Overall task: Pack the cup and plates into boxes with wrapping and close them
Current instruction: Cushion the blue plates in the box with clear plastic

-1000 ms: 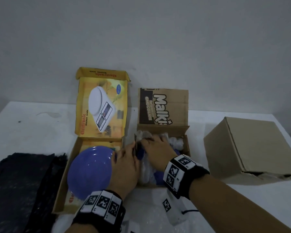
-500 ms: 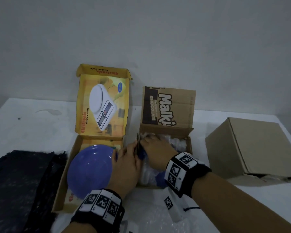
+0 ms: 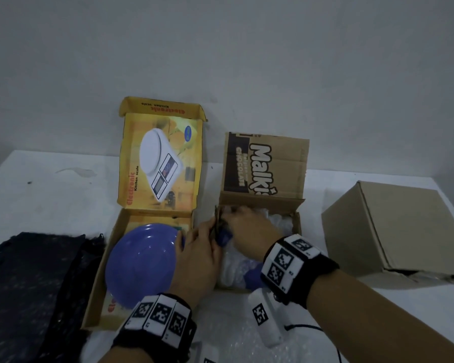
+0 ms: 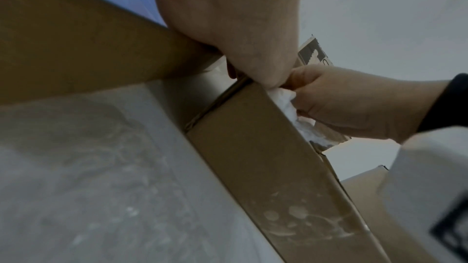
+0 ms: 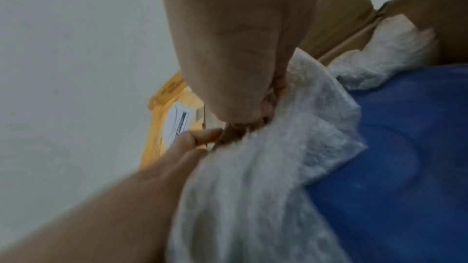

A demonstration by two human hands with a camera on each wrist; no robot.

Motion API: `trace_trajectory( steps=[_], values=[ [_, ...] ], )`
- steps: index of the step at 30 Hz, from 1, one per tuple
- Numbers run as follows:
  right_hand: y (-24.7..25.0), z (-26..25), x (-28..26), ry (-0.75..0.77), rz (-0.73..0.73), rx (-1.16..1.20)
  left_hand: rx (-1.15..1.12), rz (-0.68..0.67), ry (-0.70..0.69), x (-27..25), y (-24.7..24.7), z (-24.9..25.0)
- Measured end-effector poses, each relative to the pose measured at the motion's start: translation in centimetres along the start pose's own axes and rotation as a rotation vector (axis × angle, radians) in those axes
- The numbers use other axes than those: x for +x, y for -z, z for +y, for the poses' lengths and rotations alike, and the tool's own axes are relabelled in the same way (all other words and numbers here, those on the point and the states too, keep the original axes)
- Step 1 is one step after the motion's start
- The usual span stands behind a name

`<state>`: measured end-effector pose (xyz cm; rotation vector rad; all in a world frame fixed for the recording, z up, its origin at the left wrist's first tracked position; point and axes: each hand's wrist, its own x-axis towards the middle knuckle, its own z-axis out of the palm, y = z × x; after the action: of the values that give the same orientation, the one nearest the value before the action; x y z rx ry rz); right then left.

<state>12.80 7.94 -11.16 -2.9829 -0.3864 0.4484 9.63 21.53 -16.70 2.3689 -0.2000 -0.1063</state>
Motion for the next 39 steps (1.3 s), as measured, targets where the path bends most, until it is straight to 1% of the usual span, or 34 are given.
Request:
trace_trajectory(
  steps=[2, 6, 8, 10, 13, 16, 18, 21, 24, 28, 29, 30, 32, 35, 39],
  values=[
    [-0.8, -0.3, -0.2, 0.042, 0.001, -0.131, -0.006, -0.003, -0.012, 0.0, -0.1, -0.1],
    [0.0, -0.1, -0.4, 0.063, -0.025, -0.19, -0.014, -0.011, -0.006, 0.0, -0.2, -0.2],
    [0.5, 0.2, -0.8, 0.059, 0.037, -0.204, -0.019, 0.0, -0.007, 0.0, -0.1, -0.1],
    [-0.1, 0.3, -1.3, 0.052, 0.072, -0.19, -0.01, 0.006, -0.004, 0.0, -0.1, 0.0],
    [-1.3, 0.0, -1.7, 0.062, 0.021, -0.163, -0.018, -0.006, -0.004, 0.0, -0.1, -0.1],
    [-0.5, -0.1, -1.2, 0.041, -0.048, -0.18, -0.01, -0.014, -0.013, 0.0, -0.1, -0.2],
    [0.5, 0.0, -1.0, 0.005, -0.102, -0.093, -0.021, -0.012, -0.008, -0.1, -0.1, -0.2],
    [0.8, 0.1, -1.0, -0.063, -0.174, 0.122, -0.028, 0.0, -0.009, 0.0, -0.1, -0.1],
    [0.3, 0.0, -1.2, -0.031, -0.216, 0.179, -0.03, 0.009, -0.004, -0.1, -0.2, -0.1],
    [0.4, 1.1, -1.7, 0.038, -0.14, 0.466, -0.042, 0.026, -0.005, -0.1, -0.2, -0.1],
    [0.1, 1.2, -2.0, 0.058, -0.136, 0.496, -0.046, 0.028, -0.003, -0.2, -0.2, -0.1],
    [-0.5, 1.3, -2.3, 0.071, -0.16, 0.474, -0.047, 0.03, -0.003, -0.2, -0.2, 0.0],
    [-1.9, 0.9, -2.9, 0.034, -0.21, 0.329, -0.039, 0.032, -0.003, -0.3, -0.1, 0.2],
    [-3.0, 0.2, -3.2, -0.009, -0.155, 0.248, -0.008, 0.025, 0.008, -0.2, 0.0, 0.5],
    [-2.8, -0.5, -3.5, -0.01, -0.09, 0.202, 0.033, 0.02, 0.013, -0.1, -0.1, 0.5]
  ],
)
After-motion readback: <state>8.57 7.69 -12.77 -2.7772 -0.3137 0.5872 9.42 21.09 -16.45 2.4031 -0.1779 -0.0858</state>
